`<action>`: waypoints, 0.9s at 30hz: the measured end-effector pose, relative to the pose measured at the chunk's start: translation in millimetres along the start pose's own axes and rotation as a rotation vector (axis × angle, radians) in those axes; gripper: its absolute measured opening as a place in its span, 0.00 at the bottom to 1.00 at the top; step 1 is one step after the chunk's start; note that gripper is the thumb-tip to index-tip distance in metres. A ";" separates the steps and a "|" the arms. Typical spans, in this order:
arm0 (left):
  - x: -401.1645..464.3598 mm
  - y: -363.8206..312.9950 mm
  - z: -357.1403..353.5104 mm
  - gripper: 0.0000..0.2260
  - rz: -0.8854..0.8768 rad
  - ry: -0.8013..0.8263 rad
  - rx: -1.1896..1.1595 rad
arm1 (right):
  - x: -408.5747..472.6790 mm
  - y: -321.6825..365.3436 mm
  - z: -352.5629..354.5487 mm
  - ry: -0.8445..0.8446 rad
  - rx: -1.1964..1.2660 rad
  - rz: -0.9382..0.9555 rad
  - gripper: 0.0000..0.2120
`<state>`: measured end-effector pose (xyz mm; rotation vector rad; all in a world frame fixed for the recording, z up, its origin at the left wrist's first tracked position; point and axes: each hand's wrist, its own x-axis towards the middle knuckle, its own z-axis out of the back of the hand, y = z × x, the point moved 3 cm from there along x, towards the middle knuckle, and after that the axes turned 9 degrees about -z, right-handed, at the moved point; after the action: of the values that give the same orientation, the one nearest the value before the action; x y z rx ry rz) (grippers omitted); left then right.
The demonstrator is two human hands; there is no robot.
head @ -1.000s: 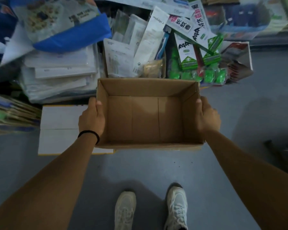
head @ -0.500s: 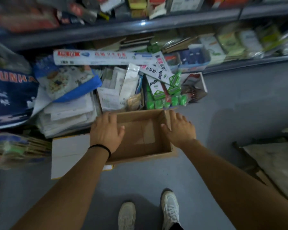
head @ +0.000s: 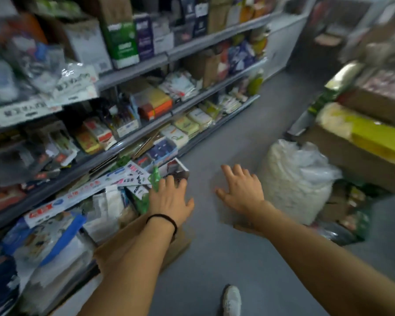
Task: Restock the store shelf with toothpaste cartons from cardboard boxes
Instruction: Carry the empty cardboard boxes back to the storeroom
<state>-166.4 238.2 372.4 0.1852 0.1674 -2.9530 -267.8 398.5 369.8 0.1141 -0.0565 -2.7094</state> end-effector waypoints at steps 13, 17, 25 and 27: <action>-13.2 -440.3 120.8 0.21 -0.897 -0.117 0.114 | -251.7 -344.3 157.4 -0.285 -0.046 -0.731 0.32; -68.0 -591.2 113.7 0.23 -1.145 -0.116 0.114 | -367.0 -439.3 173.2 -0.323 -0.079 -0.990 0.33; -224.4 -839.4 80.3 0.26 -1.700 -0.077 0.116 | -604.8 -559.7 178.3 -0.308 -0.087 -1.546 0.32; -264.4 -893.6 66.7 0.25 -1.817 -0.056 0.112 | -656.7 -579.5 172.5 -0.294 -0.083 -1.684 0.32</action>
<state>-79.8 1148.6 563.4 -0.1819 0.2313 -4.7669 71.9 1202.9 555.3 -0.5009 0.1373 -4.3648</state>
